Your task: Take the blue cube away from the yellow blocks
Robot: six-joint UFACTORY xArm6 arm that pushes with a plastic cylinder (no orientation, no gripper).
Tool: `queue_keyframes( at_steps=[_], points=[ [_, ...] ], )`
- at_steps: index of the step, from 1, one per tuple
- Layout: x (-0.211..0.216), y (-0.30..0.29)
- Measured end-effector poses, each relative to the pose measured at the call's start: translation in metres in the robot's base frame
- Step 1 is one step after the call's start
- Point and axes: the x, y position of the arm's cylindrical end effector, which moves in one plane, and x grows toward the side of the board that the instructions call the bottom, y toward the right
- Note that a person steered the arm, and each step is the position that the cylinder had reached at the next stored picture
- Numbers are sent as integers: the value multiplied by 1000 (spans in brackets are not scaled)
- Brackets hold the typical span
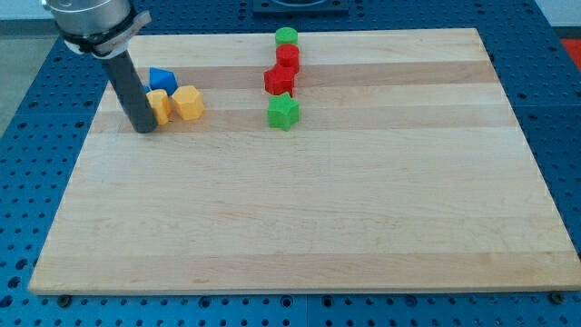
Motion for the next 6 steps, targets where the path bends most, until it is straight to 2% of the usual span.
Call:
queue_keyframes(
  at_steps=[2,3,4,5,6],
  points=[
    [17,-62],
    [-48,-69],
    [-76,-32],
    [-21,-2],
    [18,-2]
  ],
)
